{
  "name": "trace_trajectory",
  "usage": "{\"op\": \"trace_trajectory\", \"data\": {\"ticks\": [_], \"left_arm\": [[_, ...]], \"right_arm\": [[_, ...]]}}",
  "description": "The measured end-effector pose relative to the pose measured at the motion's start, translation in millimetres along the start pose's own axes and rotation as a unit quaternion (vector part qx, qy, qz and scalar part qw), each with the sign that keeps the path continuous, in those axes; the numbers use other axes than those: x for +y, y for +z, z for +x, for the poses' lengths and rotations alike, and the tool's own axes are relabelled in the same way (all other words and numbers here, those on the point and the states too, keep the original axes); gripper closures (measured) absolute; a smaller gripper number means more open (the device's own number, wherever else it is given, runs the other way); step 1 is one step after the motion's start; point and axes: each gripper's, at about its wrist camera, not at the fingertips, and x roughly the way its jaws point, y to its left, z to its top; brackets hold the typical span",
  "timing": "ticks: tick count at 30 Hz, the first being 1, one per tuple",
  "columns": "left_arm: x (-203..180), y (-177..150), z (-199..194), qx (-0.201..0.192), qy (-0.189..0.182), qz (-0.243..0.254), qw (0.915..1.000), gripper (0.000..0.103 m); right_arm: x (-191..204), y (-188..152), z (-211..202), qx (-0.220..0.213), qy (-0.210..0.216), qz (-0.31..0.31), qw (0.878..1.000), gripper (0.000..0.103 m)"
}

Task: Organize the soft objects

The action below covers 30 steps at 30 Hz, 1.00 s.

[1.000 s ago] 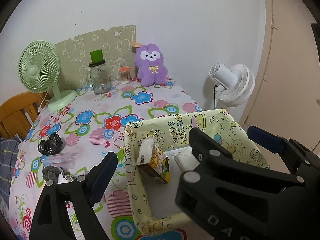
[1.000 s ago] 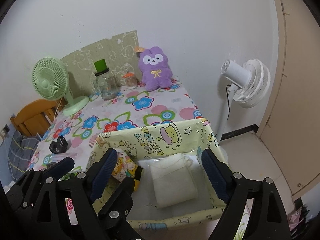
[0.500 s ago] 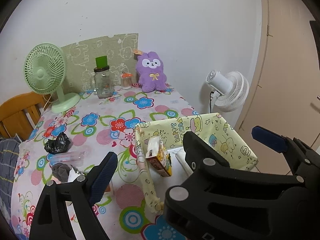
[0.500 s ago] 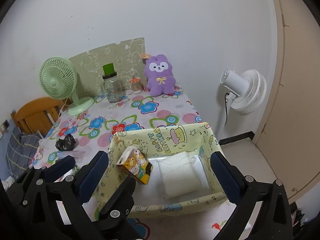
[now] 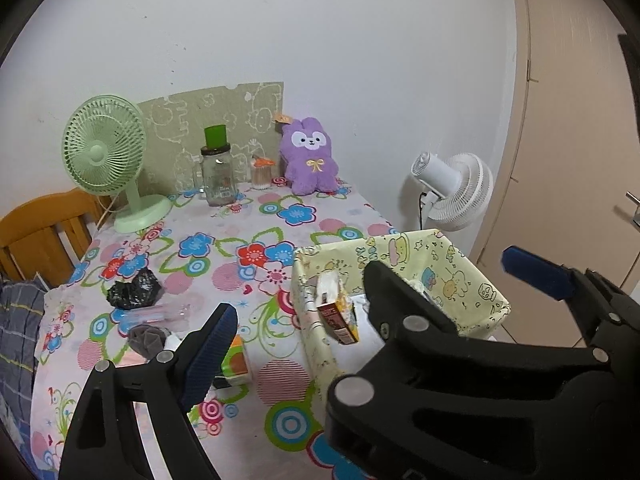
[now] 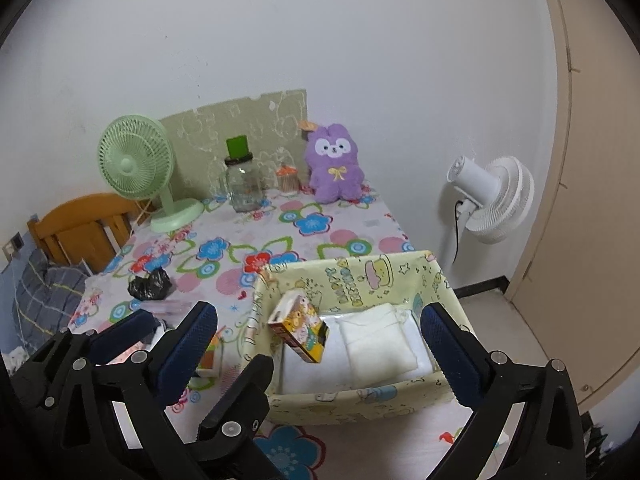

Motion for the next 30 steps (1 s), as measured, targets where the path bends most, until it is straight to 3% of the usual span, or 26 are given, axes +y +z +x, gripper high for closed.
{"op": "trace_trajectory", "data": {"ticks": [3, 11, 21, 30], "left_arm": [[6, -2, -5, -0.005, 0.006, 0.002, 1.0, 0.013], [27, -6, -16, 0.0, -0.001, -0.005, 1.0, 0.013], [50, -16, -26, -0.008, 0.0, -0.007, 0.9999, 0.013], [69, -23, -27, -0.01, 0.007, -0.013, 0.9998, 0.013]], "right_arm": [[10, 0, -6, -0.009, -0.019, -0.014, 1.0, 0.0], [30, -2, -9, 0.009, 0.003, -0.01, 1.0, 0.0], [54, -8, -16, -0.017, 0.036, -0.023, 0.999, 0.0], [75, -11, -13, -0.026, 0.027, -0.035, 0.999, 0.0]]}}
